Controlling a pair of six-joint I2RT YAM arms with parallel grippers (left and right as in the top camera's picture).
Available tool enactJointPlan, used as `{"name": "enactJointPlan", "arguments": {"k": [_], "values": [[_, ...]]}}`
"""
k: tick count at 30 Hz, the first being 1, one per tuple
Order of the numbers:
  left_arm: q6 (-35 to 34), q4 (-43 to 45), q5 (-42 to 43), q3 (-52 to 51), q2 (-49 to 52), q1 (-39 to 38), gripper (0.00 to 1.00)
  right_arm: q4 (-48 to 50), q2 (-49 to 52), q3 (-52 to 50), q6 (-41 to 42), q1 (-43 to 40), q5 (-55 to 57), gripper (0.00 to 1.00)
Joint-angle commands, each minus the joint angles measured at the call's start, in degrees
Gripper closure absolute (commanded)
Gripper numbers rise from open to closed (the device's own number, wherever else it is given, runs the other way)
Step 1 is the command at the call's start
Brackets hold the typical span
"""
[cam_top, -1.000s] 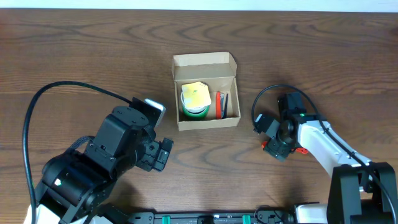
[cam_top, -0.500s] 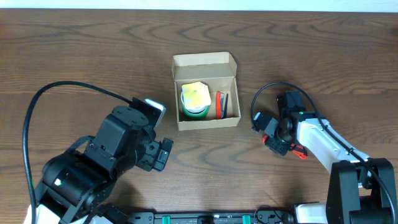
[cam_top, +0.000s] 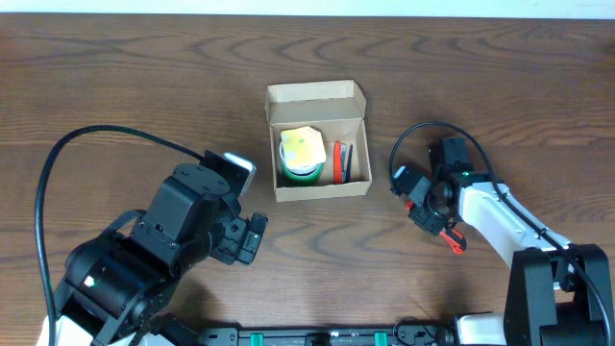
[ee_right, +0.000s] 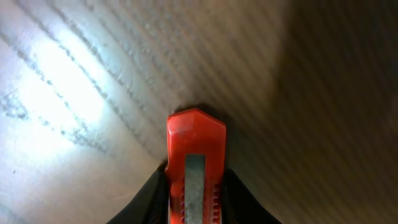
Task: Pack container
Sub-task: 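Grasp the red box cutter with the right gripper and lift it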
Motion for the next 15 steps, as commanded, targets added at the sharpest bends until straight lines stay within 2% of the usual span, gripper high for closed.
{"name": "enactJointPlan", "arguments": {"k": [1,3,8,11,15], "values": [[0.2,-0.2,-0.46,-0.24,-0.28,0.17,0.05,1.38,2.71,-1.6,5.2,-0.31,1.18,0.83],[0.2,-0.2,-0.46,-0.24,-0.28,0.17,0.05,2.62,2.71,-1.6,7.98,-0.31,1.2,0.85],[0.2,-0.2,-0.46,-0.24,-0.28,0.17,0.05,7.15,2.69,-1.49,20.87,-0.24,1.2,0.9],[0.2,-0.2,-0.46,-0.24,-0.28,0.17,0.05,8.79,2.69,-1.07,28.28,-0.24,1.18,0.9],[0.2,-0.22,-0.46,-0.24,-0.28,0.17,0.05,8.55,2.64,1.16,33.53,-0.22,0.13,0.9]]}}
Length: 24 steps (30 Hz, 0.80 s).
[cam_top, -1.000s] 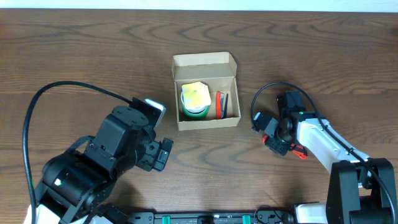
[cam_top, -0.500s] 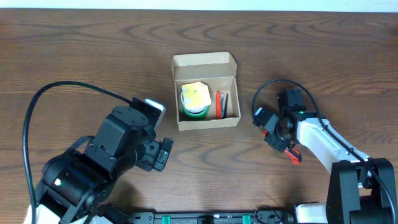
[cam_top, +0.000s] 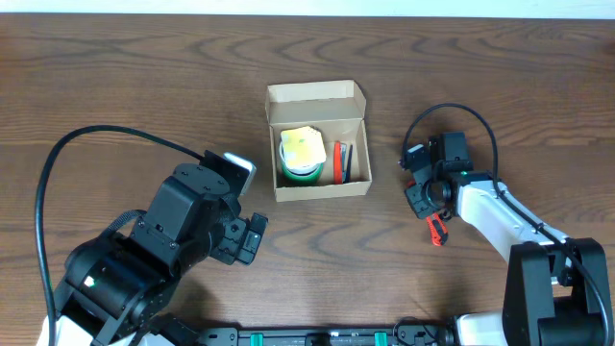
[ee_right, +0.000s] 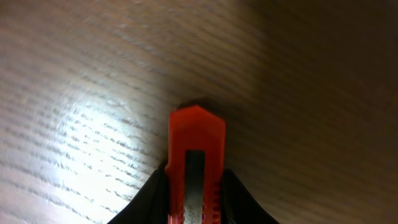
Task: Pack container
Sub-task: 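Grasp the red box cutter with the right gripper and lift it, then carry the box cutter into the box beside the stapler and release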
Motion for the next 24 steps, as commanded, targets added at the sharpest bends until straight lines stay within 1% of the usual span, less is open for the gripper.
{"name": "enactJointPlan", "arguments": {"k": [1,5,9,11,14,20,24], "values": [[0.2,-0.2,-0.46,-0.24,-0.28,0.17,0.05,-0.63,1.42,1.86,8.72,-0.2,-1.31,0.9],[0.2,-0.2,-0.46,-0.24,-0.28,0.17,0.05,-2.56,1.4,6.88,9.46,-0.2,-6.05,0.9],[0.2,-0.2,-0.46,-0.24,-0.28,0.17,0.05,-4.98,1.4,12.41,11.87,-0.2,-6.51,0.92],[0.2,-0.2,-0.46,-0.24,-0.28,0.17,0.05,-6.49,1.4,15.26,11.93,-0.2,-6.88,0.91],[0.2,-0.2,-0.46,-0.24,-0.28,0.17,0.05,-9.05,1.4,20.31,14.56,-0.2,-8.74,0.91],[0.2,-0.2,-0.46,-0.24,-0.28,0.17,0.05,-13.18,1.4,32.54,22.73,-0.02,-17.0,0.94],[0.2,-0.2,-0.46,-0.24,-0.28,0.17,0.04,-13.33,1.42,38.45,30.38,1.95,-18.73,0.94]]}}
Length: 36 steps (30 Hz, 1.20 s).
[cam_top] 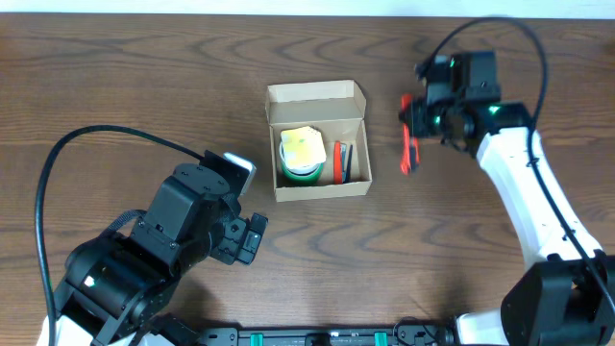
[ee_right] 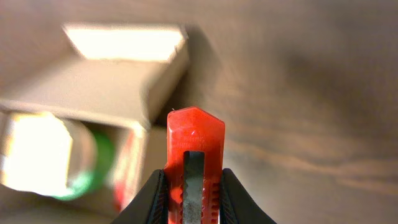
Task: Pack container
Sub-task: 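Carry the box cutter into the box beside the stapler and release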
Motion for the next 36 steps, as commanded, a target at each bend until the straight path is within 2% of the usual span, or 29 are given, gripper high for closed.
{"name": "enactJointPlan", "arguments": {"k": [1,5,13,23,36], "values": [[0.2,-0.2,-0.46,-0.24,-0.28,0.17,0.05,0.55,0.15,4.9,10.1,2.69,-4.04,0.94],[0.2,-0.2,-0.46,-0.24,-0.28,0.17,0.04,3.91,0.26,5.68,11.06,8.07,-3.52,0.93],[0.2,-0.2,-0.46,-0.24,-0.28,0.17,0.04,2.62,3.69,5.68,11.47,18.1,9.31,0.91],[0.2,-0.2,-0.46,-0.24,-0.28,0.17,0.05,1.01,10.43,5.68,10.99,18.86,14.27,0.94],[0.2,-0.2,-0.46,-0.24,-0.28,0.17,0.05,-0.9,12.39,5.68,11.02,18.86,16.41,0.95]]}}
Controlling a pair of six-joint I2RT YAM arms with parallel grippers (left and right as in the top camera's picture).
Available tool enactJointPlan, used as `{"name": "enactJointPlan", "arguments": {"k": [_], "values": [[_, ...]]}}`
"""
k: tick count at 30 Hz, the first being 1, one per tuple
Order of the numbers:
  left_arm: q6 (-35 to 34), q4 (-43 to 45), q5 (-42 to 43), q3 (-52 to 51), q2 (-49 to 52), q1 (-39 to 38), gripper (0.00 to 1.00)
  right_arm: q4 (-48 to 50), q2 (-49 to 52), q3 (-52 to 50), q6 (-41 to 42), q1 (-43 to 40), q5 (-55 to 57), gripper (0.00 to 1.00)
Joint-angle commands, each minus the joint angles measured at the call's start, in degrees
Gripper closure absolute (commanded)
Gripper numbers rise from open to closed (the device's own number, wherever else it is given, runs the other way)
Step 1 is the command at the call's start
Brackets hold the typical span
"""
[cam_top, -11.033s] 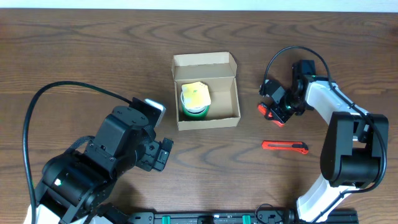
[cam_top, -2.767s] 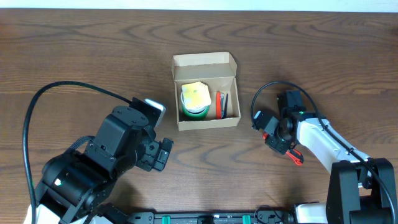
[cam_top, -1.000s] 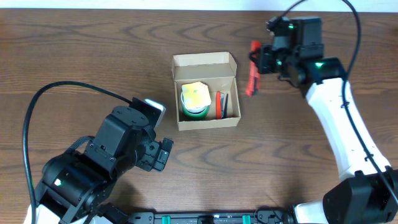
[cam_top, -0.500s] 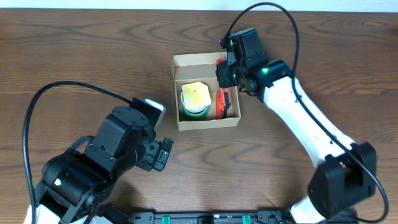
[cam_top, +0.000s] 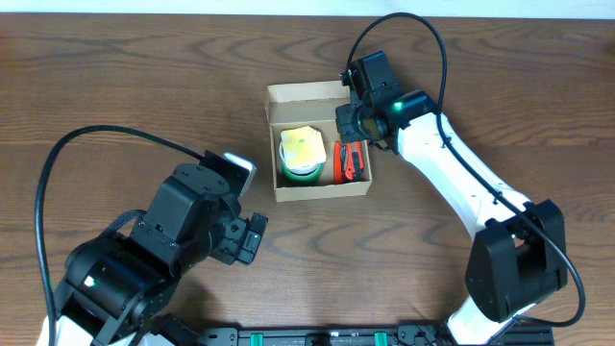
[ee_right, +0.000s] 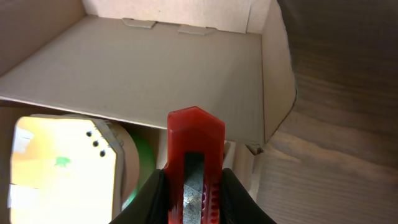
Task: Pack container
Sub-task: 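Carry the box cutter into the box beside the stapler and release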
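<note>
An open cardboard box [cam_top: 317,94] stands mid-table with a green tub with a yellow lid [cam_top: 301,154] in its left half and a dark red item in its right half. My right gripper [cam_top: 357,135] hangs over the box's right half, shut on a red box cutter [ee_right: 196,162] whose tip points into the box [ee_right: 155,68]. In the right wrist view the tub [ee_right: 68,158] lies to the cutter's left. My left gripper [cam_top: 252,236] rests low at the near left, away from the box; its jaws cannot be made out.
The box's back flap [cam_top: 315,93] stands open behind the compartment. A black cable [cam_top: 404,29] loops above the right arm. The bulky left arm [cam_top: 163,240] fills the near left of the wooden table [cam_top: 115,77].
My right gripper, still shut on the red cutter, has moved left from beside the box's right wall to over the box's right half. The left arm has not moved.
My right gripper was shut on the red cutter low on the table to the right of the box. Then it stood slightly nearer the box, then raised beside the box's right wall, and now over the box's right compartment.
</note>
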Motion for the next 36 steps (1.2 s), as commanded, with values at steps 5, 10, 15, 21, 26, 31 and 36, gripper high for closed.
{"name": "enactJointPlan", "arguments": {"k": [5,10,15,21,26,31,36], "values": [[0.2,-0.2,-0.46,-0.24,-0.28,0.17,0.05,-0.68,0.87,0.74,-0.2,0.02,1.6,0.96],[0.2,-0.2,-0.46,-0.24,-0.28,0.17,0.05,-0.39,0.87,0.74,-6.69,0.2,1.01,0.99],[0.2,-0.2,-0.46,-0.24,-0.28,0.17,0.05,-0.35,0.87,0.74,-13.42,0.2,-0.98,0.99],[0.2,-0.2,-0.46,-0.24,-0.28,0.17,0.05,-0.2,0.87,0.74,-17.44,0.22,-2.08,0.99],[0.2,-0.2,-0.46,-0.24,-0.28,0.17,0.05,1.9,0.85,1.25,-18.21,0.28,-2.51,0.99],[0.2,-0.2,-0.46,-0.24,-0.28,0.17,0.05,2.03,0.76,5.95,-24.09,1.53,-4.92,0.99],[0.2,-0.22,-0.46,-0.24,-0.28,0.17,0.05,-5.68,0.66,10.51,-39.89,3.98,-6.99,0.99]]}}
